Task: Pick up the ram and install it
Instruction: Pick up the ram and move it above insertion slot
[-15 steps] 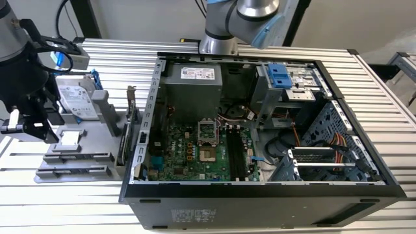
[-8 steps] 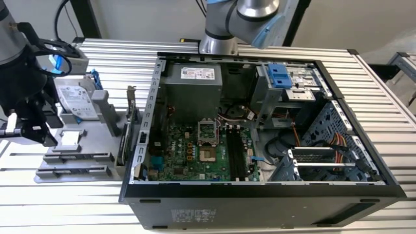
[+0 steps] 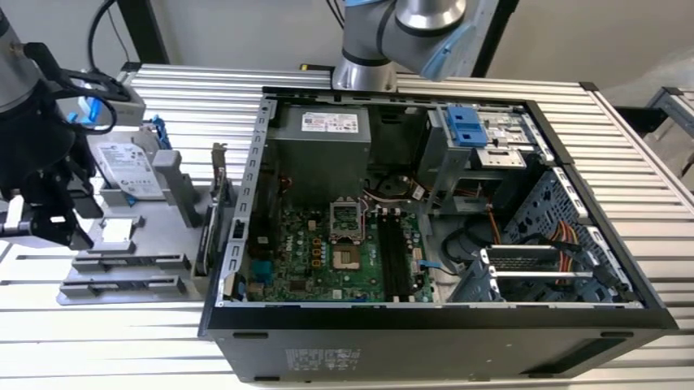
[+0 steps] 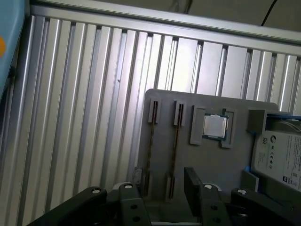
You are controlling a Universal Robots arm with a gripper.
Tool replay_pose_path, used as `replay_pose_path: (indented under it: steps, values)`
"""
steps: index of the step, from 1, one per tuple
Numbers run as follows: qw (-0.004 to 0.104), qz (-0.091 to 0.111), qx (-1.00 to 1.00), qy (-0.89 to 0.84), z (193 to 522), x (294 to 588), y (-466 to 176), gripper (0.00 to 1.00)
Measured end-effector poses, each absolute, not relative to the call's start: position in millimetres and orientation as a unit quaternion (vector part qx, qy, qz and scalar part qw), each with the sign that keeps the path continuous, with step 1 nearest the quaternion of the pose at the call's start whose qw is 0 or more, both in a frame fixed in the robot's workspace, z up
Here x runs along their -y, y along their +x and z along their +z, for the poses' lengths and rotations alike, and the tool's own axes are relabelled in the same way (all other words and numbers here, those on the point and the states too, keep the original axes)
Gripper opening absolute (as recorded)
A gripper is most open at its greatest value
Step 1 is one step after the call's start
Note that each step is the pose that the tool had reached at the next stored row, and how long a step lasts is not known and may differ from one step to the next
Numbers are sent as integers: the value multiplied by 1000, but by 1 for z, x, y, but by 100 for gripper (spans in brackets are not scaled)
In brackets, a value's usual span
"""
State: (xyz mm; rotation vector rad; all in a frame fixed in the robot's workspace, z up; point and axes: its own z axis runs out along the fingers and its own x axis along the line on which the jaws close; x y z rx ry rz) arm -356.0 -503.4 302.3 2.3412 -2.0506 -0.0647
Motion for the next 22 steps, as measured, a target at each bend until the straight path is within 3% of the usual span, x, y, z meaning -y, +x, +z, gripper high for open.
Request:
replay_pose_path:
  steps: [22]
  values:
    - [15,-21,659,752,299,512,-356,100]
